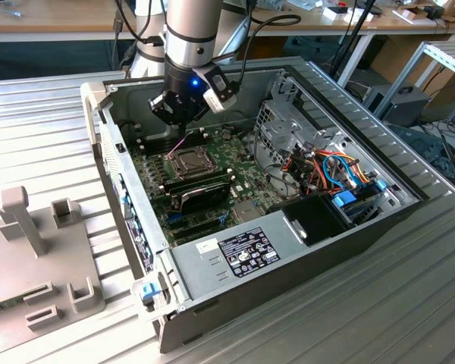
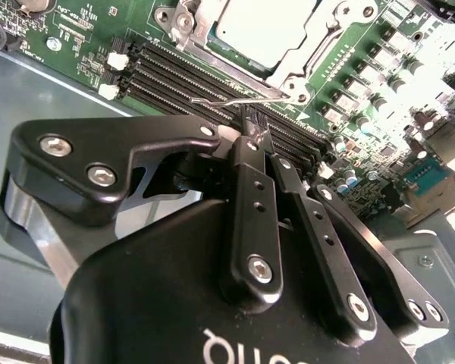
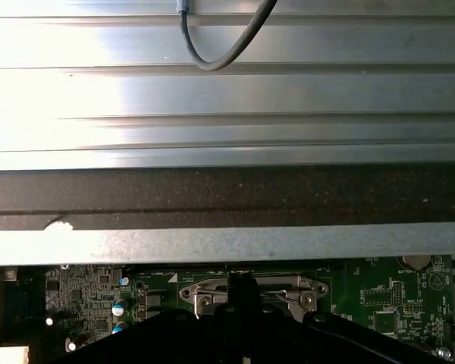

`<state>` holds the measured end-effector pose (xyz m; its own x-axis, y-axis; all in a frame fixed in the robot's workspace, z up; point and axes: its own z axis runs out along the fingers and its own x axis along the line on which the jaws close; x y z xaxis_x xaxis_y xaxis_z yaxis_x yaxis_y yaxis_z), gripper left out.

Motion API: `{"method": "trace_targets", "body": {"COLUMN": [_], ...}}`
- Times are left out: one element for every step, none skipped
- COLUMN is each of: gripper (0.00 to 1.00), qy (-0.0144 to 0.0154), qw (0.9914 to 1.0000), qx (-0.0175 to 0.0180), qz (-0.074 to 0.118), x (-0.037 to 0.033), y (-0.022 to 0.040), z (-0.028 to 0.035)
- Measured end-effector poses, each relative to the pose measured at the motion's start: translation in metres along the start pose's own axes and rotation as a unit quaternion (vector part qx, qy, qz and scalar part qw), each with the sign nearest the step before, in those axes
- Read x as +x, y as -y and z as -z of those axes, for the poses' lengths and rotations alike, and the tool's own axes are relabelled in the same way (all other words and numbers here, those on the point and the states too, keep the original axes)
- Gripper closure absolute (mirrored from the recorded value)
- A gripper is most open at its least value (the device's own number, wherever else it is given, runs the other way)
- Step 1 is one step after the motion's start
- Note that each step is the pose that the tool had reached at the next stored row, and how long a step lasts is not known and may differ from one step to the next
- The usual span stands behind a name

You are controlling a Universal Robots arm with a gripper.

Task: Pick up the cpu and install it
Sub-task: 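Install the first cpu locking lever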

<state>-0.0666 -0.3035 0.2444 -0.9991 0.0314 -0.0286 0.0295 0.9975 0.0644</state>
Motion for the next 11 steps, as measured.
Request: {"method": "trace_targets", "body": {"gripper": [0.89,0.89,0.89,0.89,0.89,0.89,0.89,0.89,0.89,0.89,0.89], "qy": [0.0001,0.0,0.0,0.0001,0.0,0.0,0.0,0.0002,0.0001,0.0,0.0001], "qw": [1.0,1.0,1.0,1.0,1.0,1.0,1.0,1.0,1.0,1.0,1.0], "qx": [0.0,0.0,0.0,0.0,0.0001,0.0002,0.0001,-0.0001,-0.0001,0.0001,0.0], "qz": [0.0,0.0,0.0,0.0,0.0,0.0,0.0,0.0,0.0,0.0,0.0], "x": [-0.0006,-0.0013,-0.0019,-0.002,-0.0021,-0.002,-0.0021,-0.0021,-0.0021,-0.002,-0.0021], "y": [-0.0001,0.0,0.0,0.0,0.0,0.0,0.0,0.0,0.0001,0.0001,0.0001], "z": [-0.0004,-0.0008,-0.0013,-0.0017,-0.0017,-0.0017,-0.0018,-0.0026,-0.0034,-0.0042,-0.0048]}}
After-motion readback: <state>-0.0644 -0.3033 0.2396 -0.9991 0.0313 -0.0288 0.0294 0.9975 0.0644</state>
